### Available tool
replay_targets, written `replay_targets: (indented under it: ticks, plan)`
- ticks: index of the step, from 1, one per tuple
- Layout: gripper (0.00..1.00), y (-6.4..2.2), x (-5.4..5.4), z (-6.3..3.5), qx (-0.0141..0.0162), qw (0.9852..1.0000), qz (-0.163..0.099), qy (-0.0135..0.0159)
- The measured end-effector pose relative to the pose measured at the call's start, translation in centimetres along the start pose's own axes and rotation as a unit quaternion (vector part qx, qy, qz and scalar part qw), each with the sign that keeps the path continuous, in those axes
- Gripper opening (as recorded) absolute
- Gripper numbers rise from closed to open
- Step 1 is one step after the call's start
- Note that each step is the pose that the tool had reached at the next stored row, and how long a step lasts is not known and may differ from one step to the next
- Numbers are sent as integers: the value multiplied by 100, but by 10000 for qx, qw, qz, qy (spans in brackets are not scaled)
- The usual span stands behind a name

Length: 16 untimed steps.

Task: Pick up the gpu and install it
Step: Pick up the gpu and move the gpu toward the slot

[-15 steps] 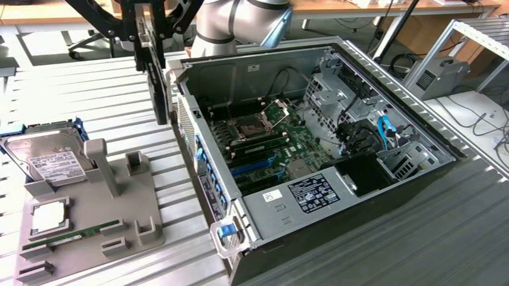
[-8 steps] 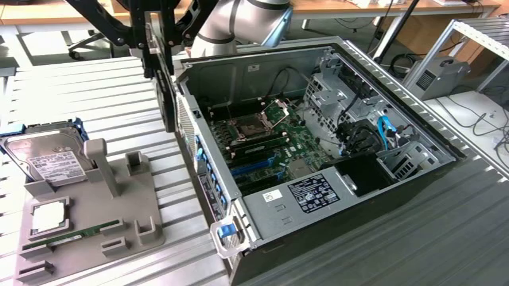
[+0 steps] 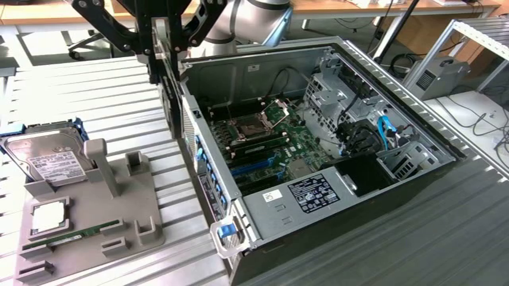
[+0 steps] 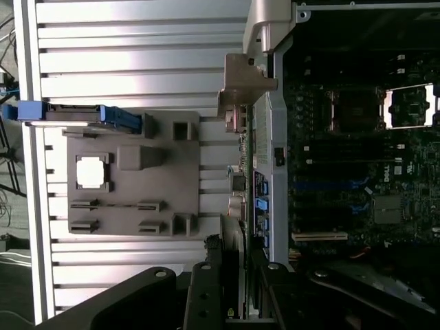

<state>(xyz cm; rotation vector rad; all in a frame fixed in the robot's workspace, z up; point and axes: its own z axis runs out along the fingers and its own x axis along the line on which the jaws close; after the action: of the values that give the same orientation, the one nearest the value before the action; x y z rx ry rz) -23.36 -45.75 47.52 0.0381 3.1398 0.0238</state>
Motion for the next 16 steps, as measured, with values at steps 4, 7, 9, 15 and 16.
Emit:
replay_targets:
  ticks: [4,7,9,15,16]
  plan:
    - [26,-45,-16,5,0,10000,0,0]
    - [26,-78,-27,9,0,10000,0,0]
    - [26,-101,-33,11,0,10000,0,0]
    - [26,-172,-56,16,0,10000,0,1]
    - [26,-184,-61,17,0,10000,0,1]
